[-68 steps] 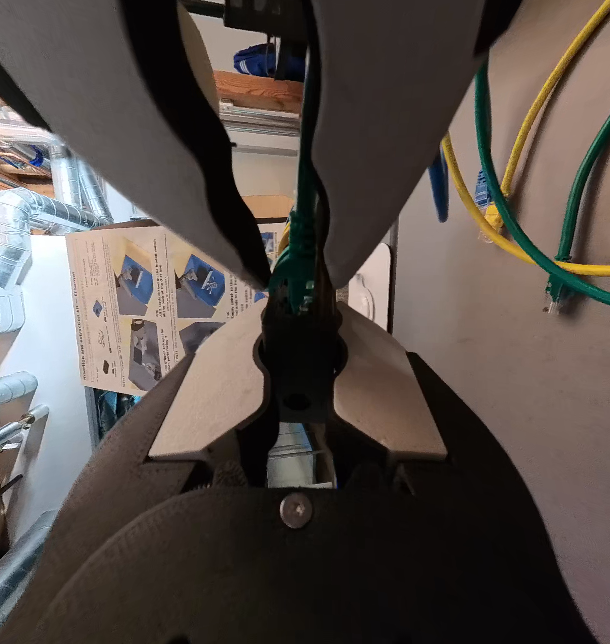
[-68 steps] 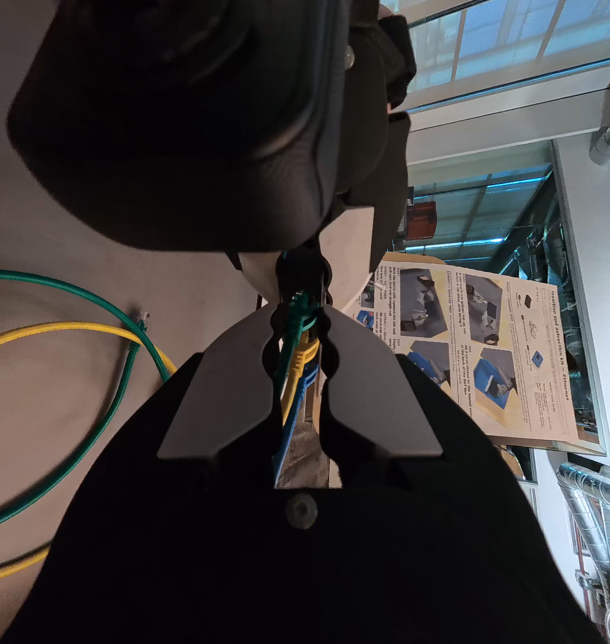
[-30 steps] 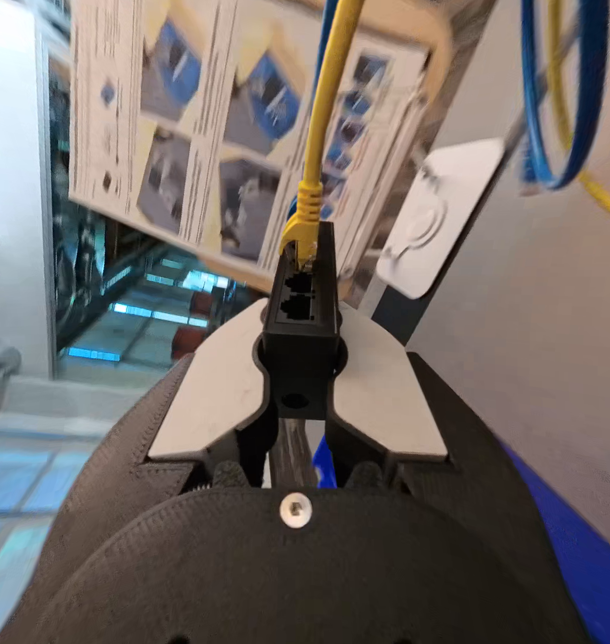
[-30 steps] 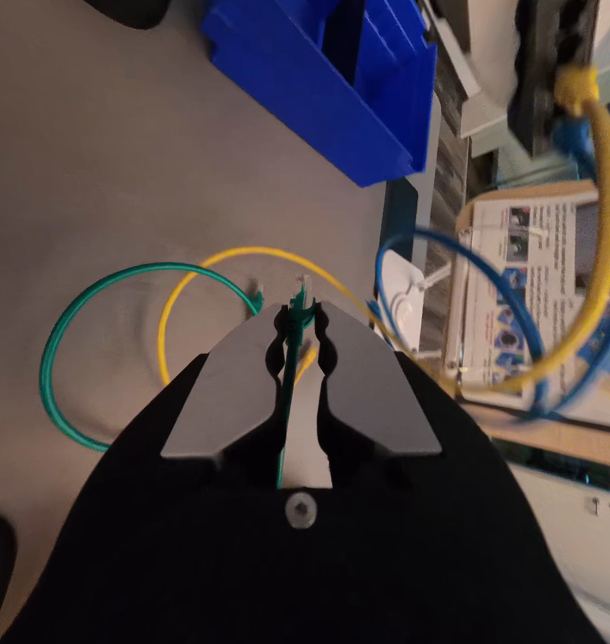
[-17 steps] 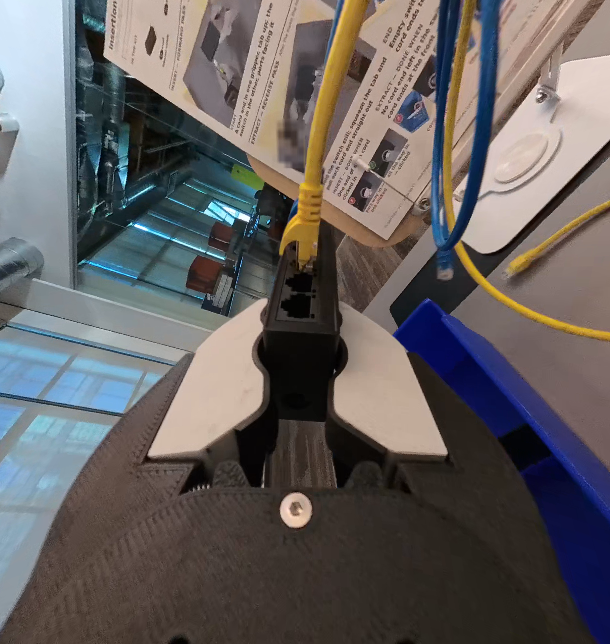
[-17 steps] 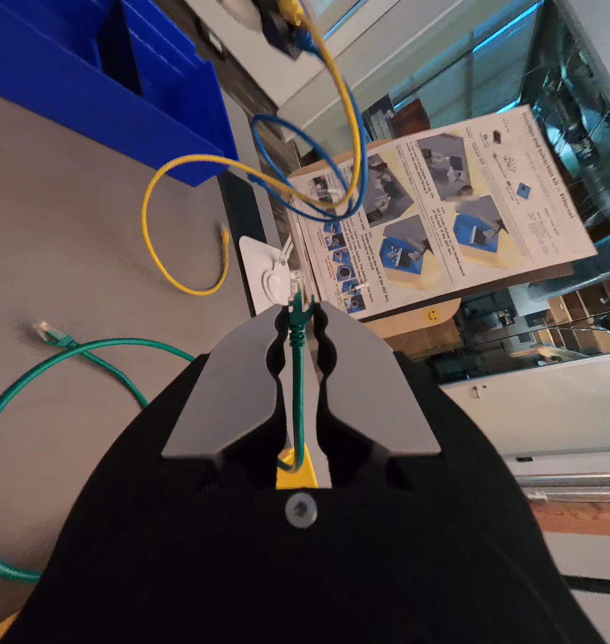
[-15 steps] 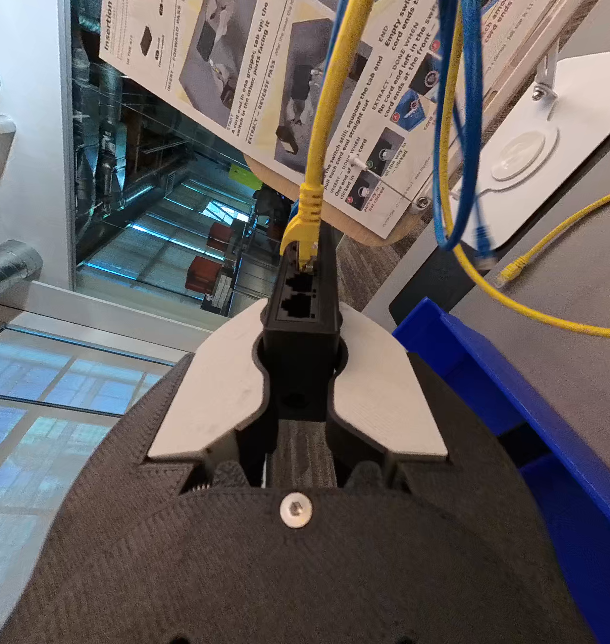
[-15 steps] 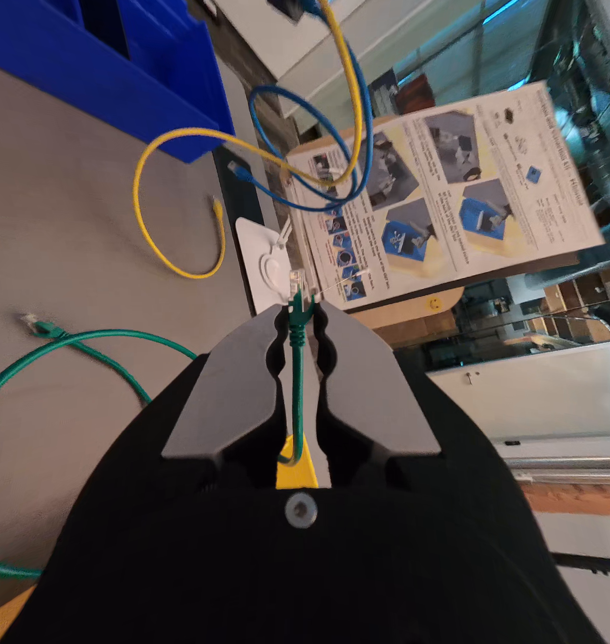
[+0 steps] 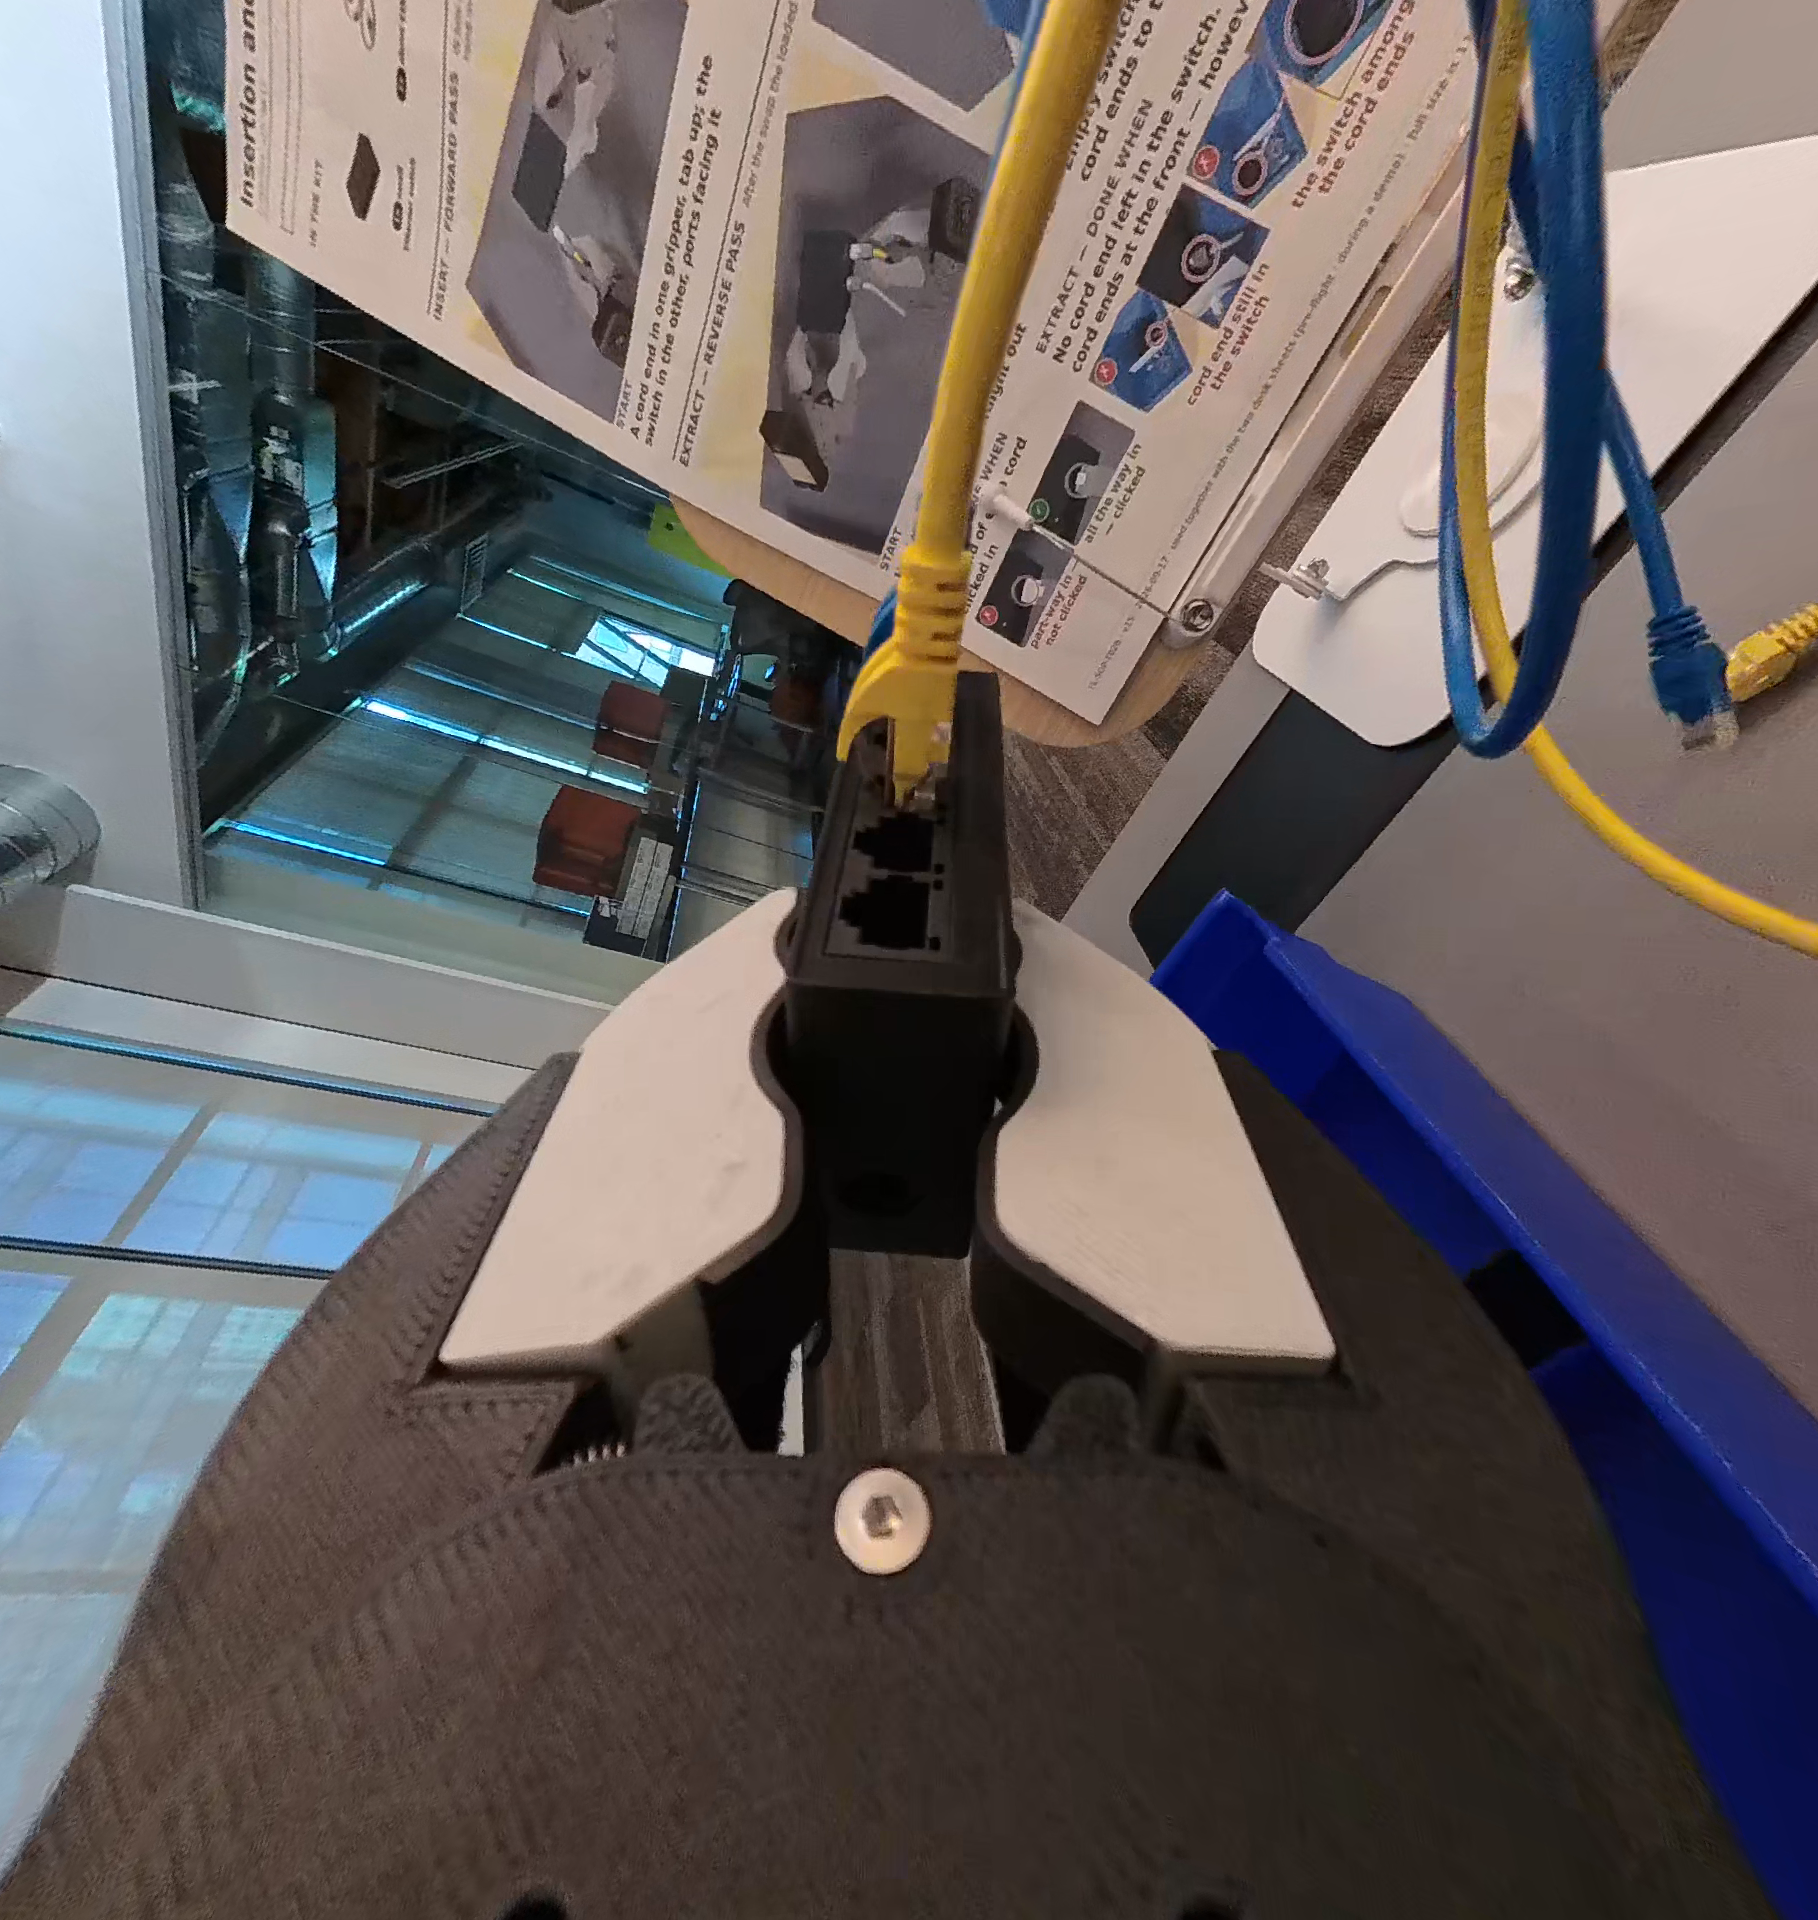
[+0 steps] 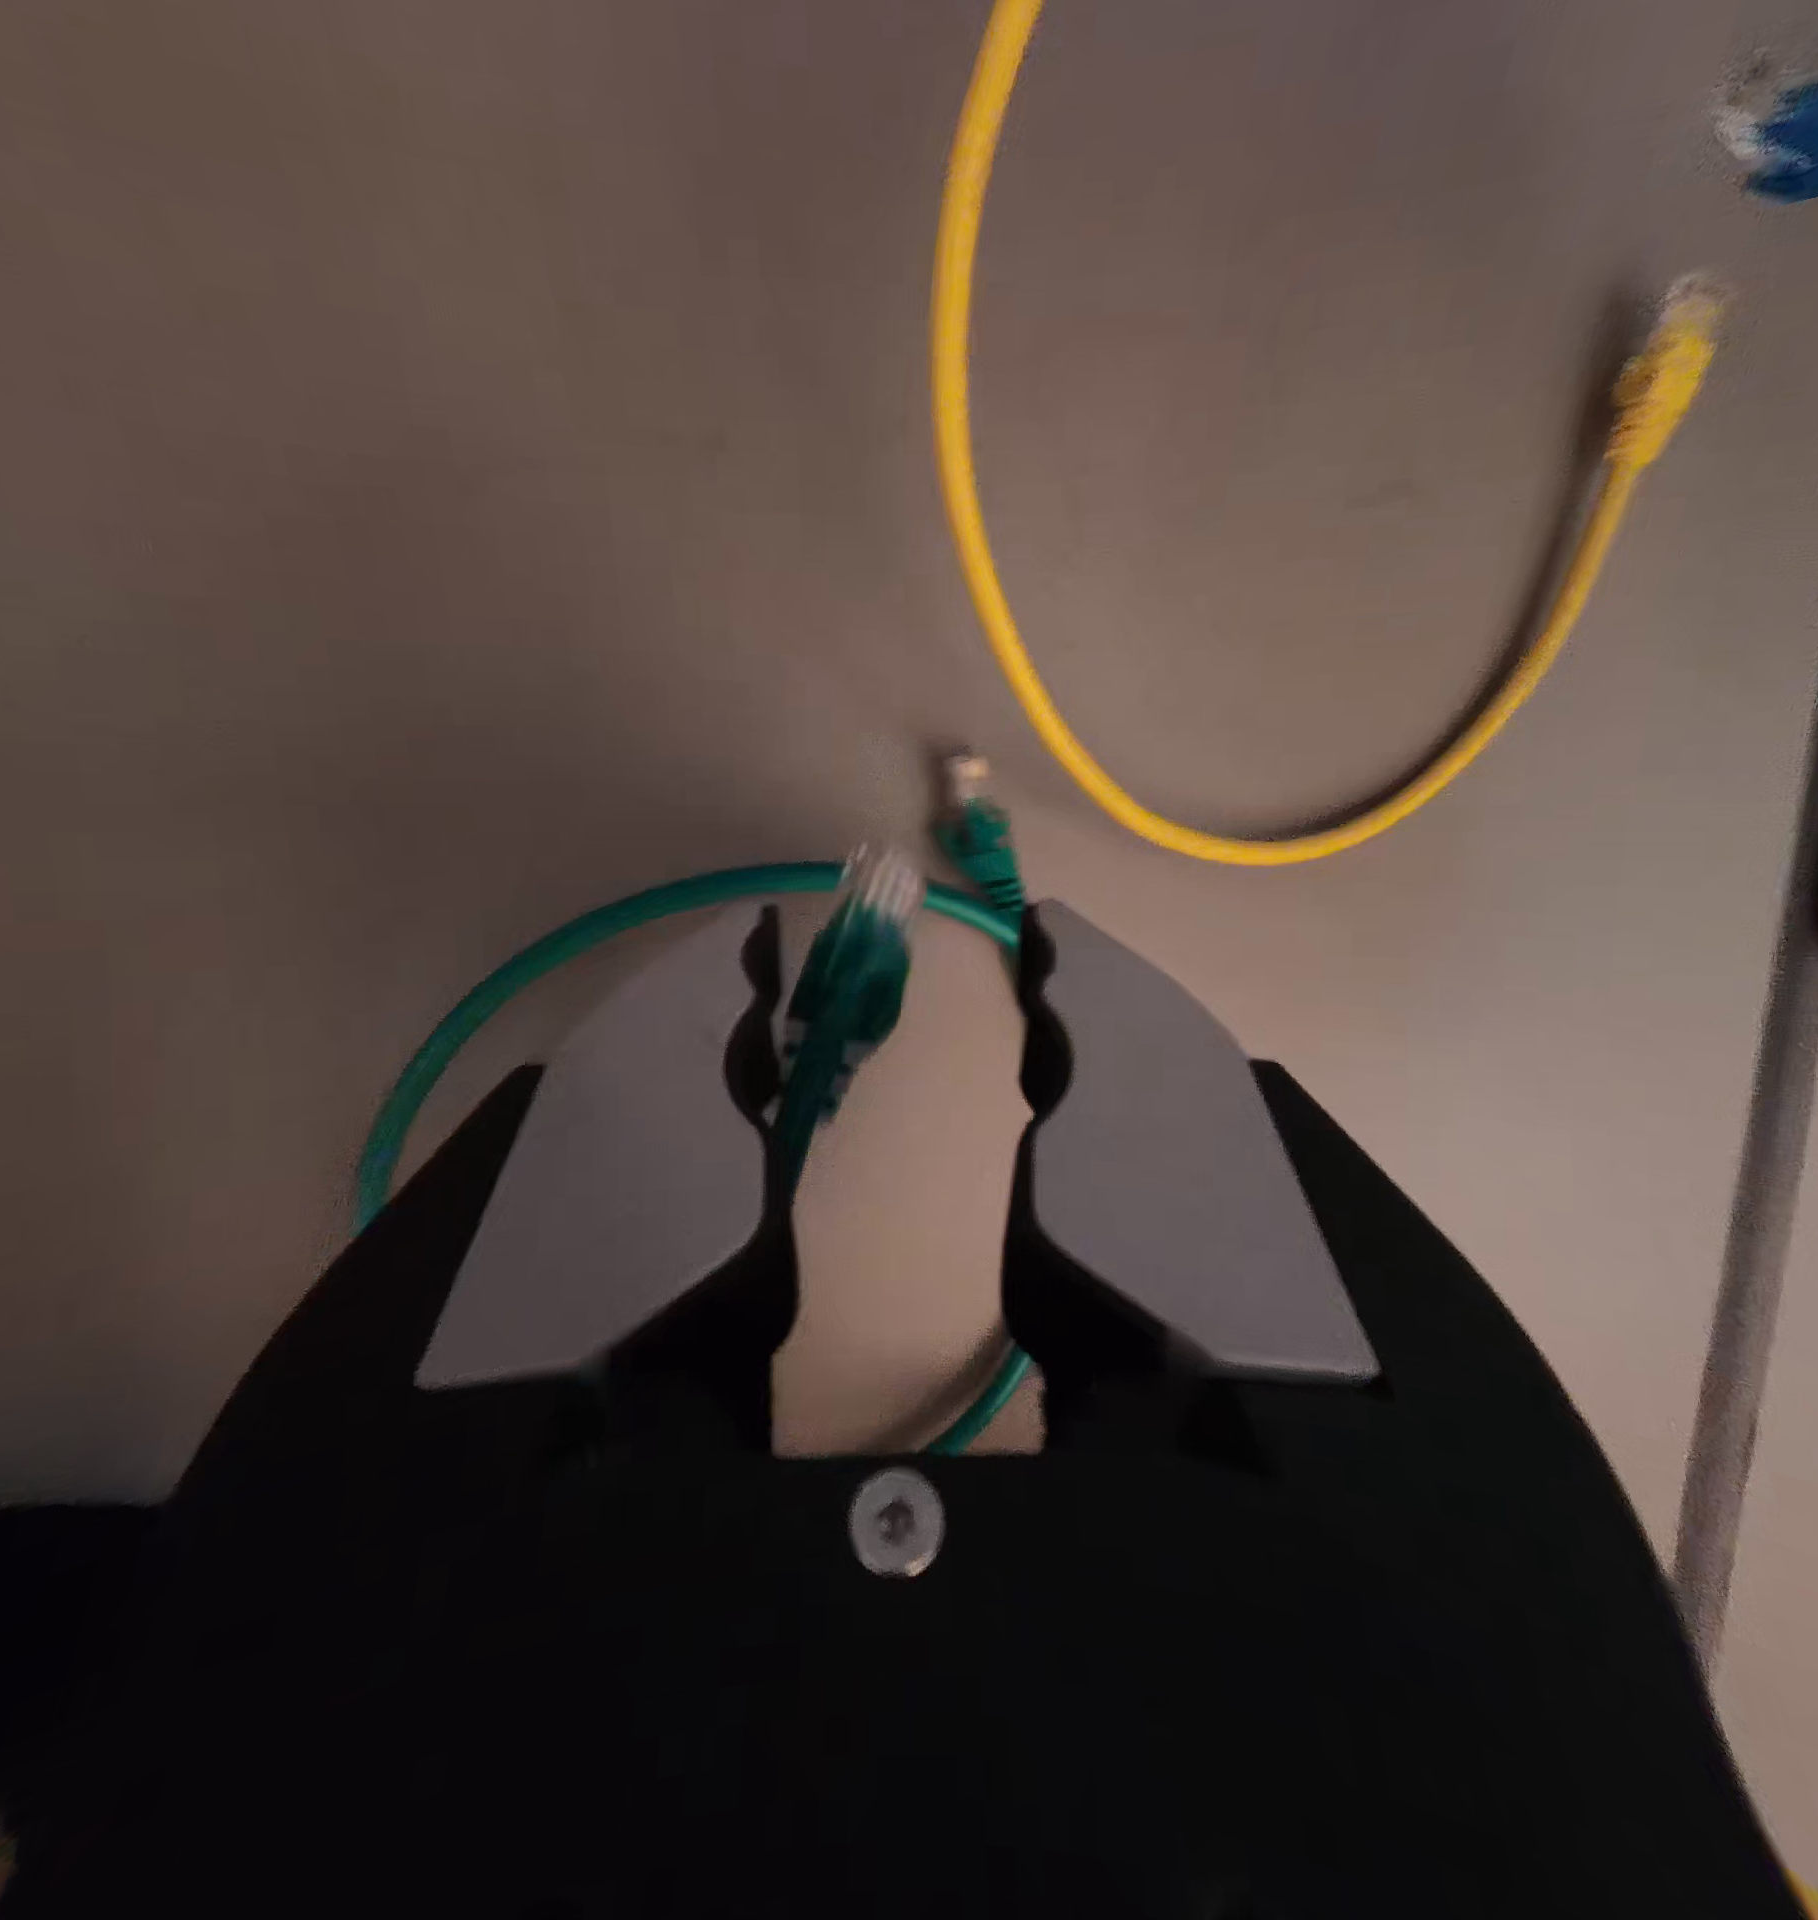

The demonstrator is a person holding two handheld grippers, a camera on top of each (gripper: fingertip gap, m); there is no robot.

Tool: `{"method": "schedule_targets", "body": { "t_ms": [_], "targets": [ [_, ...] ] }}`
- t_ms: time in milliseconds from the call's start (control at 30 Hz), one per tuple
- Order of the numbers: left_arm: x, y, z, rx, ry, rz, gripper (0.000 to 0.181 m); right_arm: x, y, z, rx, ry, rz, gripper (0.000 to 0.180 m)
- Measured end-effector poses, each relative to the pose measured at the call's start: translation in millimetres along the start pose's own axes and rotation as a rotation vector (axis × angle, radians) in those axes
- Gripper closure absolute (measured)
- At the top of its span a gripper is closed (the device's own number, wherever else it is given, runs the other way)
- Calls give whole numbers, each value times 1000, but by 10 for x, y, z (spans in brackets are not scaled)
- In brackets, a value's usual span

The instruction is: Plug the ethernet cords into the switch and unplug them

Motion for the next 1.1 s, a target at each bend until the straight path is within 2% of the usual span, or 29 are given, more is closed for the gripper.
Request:
{"method": "schedule_targets", "body": {
  "t_ms": [67, 200, 267, 333, 400, 467, 567, 700, 767, 867, 967, 1100],
  "targets": [
    [-3, -6, -6, 2, -2, -2, 152, 67, -132, 21, 25, 25, 108, 132],
    [7, -16, -10, 7, 2, -4, 152, 501, -175, 158, 40, 282, 119, 132],
    [14, -21, -9, 6, 4, -3, 151, 718, -127, 186, 38, 449, 79, 131],
    [22, -21, -7, 4, 5, -2, 151, 824, 76, 154, -68, 571, -38, 135],
    [27, -21, -3, 1, 6, 1, 151, 604, 310, -38, -193, 434, -144, 142],
    [26, -24, -6, 1, 6, 0, 152, 189, 331, -234, -192, 150, -96, 141],
    [20, -44, -24, 5, 3, 1, 151, -171, 346, -325, -199, -89, -102, 141],
    [15, -48, -30, 5, 3, 0, 151, -392, 311, -221, -213, -164, -86, 140],
    [11, -39, -19, 2, 2, -2, 151, -421, 335, -214, -252, -126, -67, 142],
    [10, -8, 5, -14, 4, -3, 151, -469, 362, -241, -391, -64, 65, 157],
    [8, 3, 15, -20, 4, -2, 151, -450, 370, -269, -323, -112, 28, 171],
    [23, -60, -31, 0, -6, 11, 151, -115, 418, -144, -322, -30, -78, 173]
  ]
}}
Point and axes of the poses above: each gripper's, where its closed fingertips meet, x back along the fingers, z out of its top, y = z × x across the jaws, the point moved 6 cm from there along x, back along the fingers, and after that the axes turned 12 degrees about -y, right-handed, at the moved point
